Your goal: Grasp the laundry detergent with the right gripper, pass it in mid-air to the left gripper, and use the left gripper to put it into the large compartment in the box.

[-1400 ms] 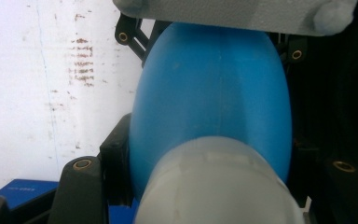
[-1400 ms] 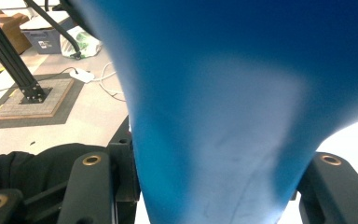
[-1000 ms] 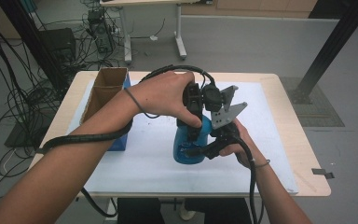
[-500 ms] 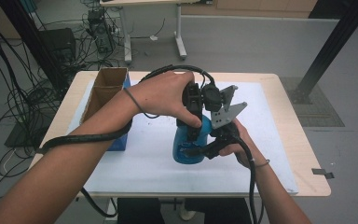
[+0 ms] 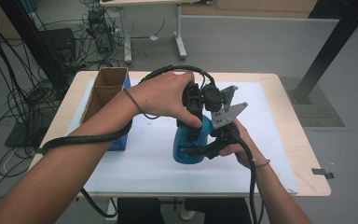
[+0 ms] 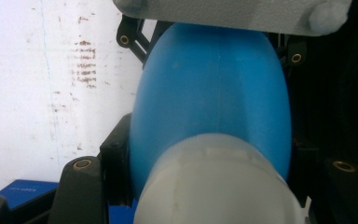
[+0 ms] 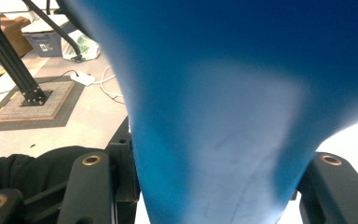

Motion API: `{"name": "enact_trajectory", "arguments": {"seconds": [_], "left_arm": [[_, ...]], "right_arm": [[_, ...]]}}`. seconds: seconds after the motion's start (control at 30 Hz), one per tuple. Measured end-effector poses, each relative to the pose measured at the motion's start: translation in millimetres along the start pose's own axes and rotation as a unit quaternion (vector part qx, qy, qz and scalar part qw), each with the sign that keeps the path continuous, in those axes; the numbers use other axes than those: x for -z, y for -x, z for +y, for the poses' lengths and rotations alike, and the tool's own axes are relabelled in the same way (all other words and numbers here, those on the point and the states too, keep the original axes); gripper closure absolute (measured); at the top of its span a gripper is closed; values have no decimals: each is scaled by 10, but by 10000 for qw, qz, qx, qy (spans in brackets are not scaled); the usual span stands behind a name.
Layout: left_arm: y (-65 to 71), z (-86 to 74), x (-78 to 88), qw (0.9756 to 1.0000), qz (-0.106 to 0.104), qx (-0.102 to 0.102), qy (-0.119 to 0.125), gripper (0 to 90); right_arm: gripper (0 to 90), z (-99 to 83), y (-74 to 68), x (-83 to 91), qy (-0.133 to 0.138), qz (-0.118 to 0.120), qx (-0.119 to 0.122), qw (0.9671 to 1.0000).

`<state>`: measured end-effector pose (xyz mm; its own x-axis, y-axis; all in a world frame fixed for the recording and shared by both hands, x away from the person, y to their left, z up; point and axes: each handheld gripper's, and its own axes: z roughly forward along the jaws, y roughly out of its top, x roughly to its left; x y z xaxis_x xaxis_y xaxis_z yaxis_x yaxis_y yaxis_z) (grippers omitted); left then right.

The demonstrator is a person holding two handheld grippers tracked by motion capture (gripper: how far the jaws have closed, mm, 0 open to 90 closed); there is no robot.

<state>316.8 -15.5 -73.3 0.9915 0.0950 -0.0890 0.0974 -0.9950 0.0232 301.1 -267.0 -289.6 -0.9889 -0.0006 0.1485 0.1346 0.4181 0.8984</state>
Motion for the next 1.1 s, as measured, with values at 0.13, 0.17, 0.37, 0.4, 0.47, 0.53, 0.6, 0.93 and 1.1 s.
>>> {"name": "enact_trajectory", "arguments": {"seconds": [0.13,0.17,0.37,0.4,0.47,0.53,0.6,0.93,1.1], "left_arm": [[5,-30,16,10000,25,27,51,377],[7,-35,16,10000,25,38,49,378],[26,-56,23,9999,56,68,71,378],[29,-51,25,9999,62,71,53,378],[35,-59,39,9999,87,71,69,378],[37,-71,56,9999,112,88,97,378],[36,-70,69,9998,127,109,91,378],[51,-54,88,9998,135,138,83,378],[58,-41,85,9998,132,130,74,378]], "right_arm": [[421,-12,5,3,57,-7,24,10000],[420,-12,3,3,60,-12,27,10000],[414,-33,5,1,110,-10,87,9999],[408,-42,2,-1,138,-15,68,9999],[378,-68,-5,-5,207,-17,66,9998],[326,-89,-12,-7,265,-17,51,9996],[285,-95,-50,-20,281,-112,73,9995],[142,-139,-191,-23,361,-518,-70,9980],[83,-174,-236,2,436,-632,-121,9970]]}}
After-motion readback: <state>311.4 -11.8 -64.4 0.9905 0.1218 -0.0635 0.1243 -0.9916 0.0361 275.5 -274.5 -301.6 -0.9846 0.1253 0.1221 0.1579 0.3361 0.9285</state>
